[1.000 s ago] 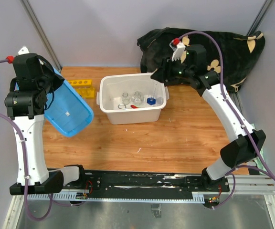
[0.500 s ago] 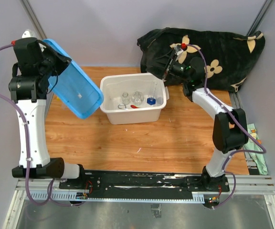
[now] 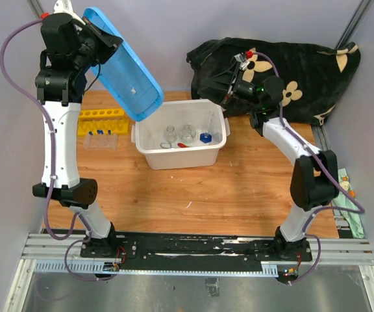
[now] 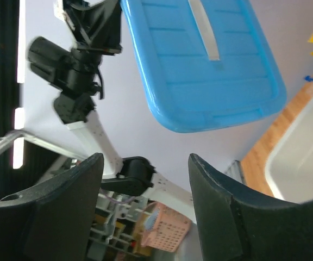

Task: Organize the chemistry lab equipment
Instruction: Pick up the storage box lid at the center of the board.

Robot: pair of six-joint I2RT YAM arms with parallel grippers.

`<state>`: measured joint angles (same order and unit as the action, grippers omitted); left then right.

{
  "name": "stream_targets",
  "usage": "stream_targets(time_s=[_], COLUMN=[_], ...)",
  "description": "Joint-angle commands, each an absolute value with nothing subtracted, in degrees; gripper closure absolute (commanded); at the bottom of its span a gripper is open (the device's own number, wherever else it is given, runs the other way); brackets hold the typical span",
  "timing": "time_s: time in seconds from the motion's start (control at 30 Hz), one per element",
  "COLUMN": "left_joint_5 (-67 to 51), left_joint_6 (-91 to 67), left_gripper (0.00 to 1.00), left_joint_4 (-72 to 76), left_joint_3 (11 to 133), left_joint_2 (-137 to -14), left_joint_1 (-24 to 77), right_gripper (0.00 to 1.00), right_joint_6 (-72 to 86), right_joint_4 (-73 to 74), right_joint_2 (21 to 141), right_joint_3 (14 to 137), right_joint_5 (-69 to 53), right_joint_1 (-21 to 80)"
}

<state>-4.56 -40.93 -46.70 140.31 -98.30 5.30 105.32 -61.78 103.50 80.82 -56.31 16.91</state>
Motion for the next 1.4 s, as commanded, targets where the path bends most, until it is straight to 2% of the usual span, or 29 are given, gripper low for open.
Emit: stream_targets(time_s=[0.0,0.07,0.1,0.13,0.23,0.33,0.37,0.53,0.7,0.87,1.17,1.37], left_joint_5=[-6.5,-6.8,-6.9,-6.9,-7.1,-7.3,-7.3,-8.0,-9.1,-10.8,-12.7,-12.9], left_joint_6=[-42.5,-42.7,-42.9,-43.0,-43.2,-43.2,-43.2,-43.1,-43.8,-44.4,-44.2,-43.8], left_gripper=[1.00,1.00,1.00,1.00,1.00,1.00,1.00,1.00,1.00,1.00,1.00,1.00], left_joint_4=[-41.5,-40.8,-40.2,-39.7,-38.5,-38.0,-37.8,-35.6,-33.3,-31.4,-24.7,-23.6], left_joint_3=[141.9,141.5,141.2,141.0,140.9,140.8,140.8,140.6,139.9,138.6,135.3,134.8], left_joint_2=[-99.0,-99.1,-99.0,-99.0,-98.8,-98.8,-98.7,-98.0,-97.6,-97.7,-96.2,-95.7], left_joint_1=[7.0,7.6,7.9,8.3,9.5,10.5,10.6,10.9,10.9,11.2,12.1,12.1], right_gripper=[0.35,0.35,0.35,0.36,0.37,0.38,0.38,0.36,0.35,0.35,0.34,0.34], right_joint_6=[60.8,48.3,49.4,57.7,89.2,117.7,124.3,125.2,112.6,126.6,133.1,121.6], right_joint_4=[-23.0,-10.5,-11.7,-16.6,-49.3,-82.2,-87.8,-86.9,-77.2,-89.5,-90.0,-87.3], right_joint_2=[93.5,91.9,92.2,92.9,98.0,106.6,109.9,108.6,104.1,108.7,108.6,106.7], right_joint_3=[83.5,84.2,83.4,81.8,74.2,71.7,72.2,71.1,70.2,71.2,68.0,67.9], right_joint_5=[-58.7,-54.4,-54.8,-56.4,-57.2,-50.9,-48.2,-40.9,-43.9,-35.8,-25.3,-31.4], right_joint_1=[19.9,22.0,22.5,22.5,22.6,23.6,24.0,25.9,26.5,28.8,33.0,33.0])
